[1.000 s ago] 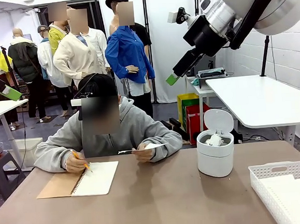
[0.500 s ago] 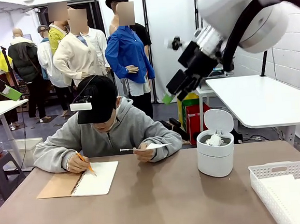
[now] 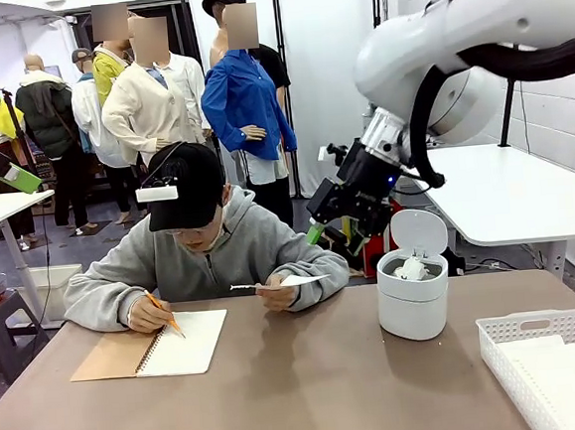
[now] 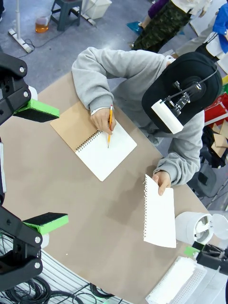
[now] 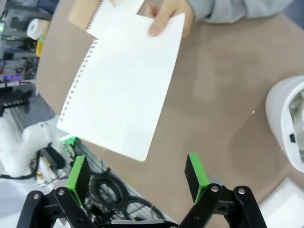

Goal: Sort the paper based on its condition.
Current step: If a person hands you a paper, place it in the Organizing basket , and if it's crumpled, put it in the Trash can.

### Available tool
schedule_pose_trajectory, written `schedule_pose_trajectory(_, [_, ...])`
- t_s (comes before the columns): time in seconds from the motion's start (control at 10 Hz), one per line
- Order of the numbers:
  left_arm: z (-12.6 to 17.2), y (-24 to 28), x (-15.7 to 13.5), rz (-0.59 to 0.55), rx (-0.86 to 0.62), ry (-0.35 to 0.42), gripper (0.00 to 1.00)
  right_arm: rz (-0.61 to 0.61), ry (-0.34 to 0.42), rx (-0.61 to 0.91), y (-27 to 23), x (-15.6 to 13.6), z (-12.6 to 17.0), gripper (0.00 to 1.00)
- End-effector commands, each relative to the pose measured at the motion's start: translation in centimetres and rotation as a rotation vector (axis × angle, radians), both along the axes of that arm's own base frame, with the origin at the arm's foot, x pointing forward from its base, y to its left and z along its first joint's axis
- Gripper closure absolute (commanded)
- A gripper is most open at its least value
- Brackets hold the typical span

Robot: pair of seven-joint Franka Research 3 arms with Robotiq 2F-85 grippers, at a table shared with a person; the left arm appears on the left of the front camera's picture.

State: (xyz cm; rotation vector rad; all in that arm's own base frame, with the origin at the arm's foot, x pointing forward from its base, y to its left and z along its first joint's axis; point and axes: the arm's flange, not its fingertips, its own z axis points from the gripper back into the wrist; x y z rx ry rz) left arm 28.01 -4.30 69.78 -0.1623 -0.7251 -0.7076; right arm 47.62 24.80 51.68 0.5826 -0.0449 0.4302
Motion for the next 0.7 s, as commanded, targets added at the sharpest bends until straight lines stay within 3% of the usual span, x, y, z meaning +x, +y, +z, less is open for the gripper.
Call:
schedule_pose_trajectory(0.0, [0.0, 0.1, 0.0, 0.002, -0.002, 0.0, 0.0, 0.114, -0.358, -0.078, 1.6, 0.2, 1.7, 0.0])
schedule_pose_trajectory(0.1, [0.0, 0.1, 0.0, 0.002, -0.002, 0.0, 0.0, 0.0, 0.0, 0.0, 0.0, 0.0, 0.0, 0.0])
schedule_pose_trajectory(0.2, [0.0, 0.1, 0.0, 0.002, -0.002, 0.0, 0.0, 0.0, 0.0, 0.0, 0.0, 0.0, 0.0, 0.0])
schedule_pose_trajectory(0.3, [0.0, 0.1, 0.0, 0.002, -0.002, 0.0, 0.0, 0.027, -0.101, -0.029, 1.1, 0.4, 0.3, 0.0])
schedule_pose_trajectory(0.5, [0.0, 0.1, 0.0, 0.002, -0.002, 0.0, 0.0, -0.117, 0.269, 0.058, 1.7, 4.3, -2.7, 0.0])
schedule_pose_trajectory(0.6, [0.0, 0.1, 0.0, 0.002, -0.002, 0.0, 0.0, -0.181, 0.384, 0.079, 2.7, 6.2, -4.5, 0.0])
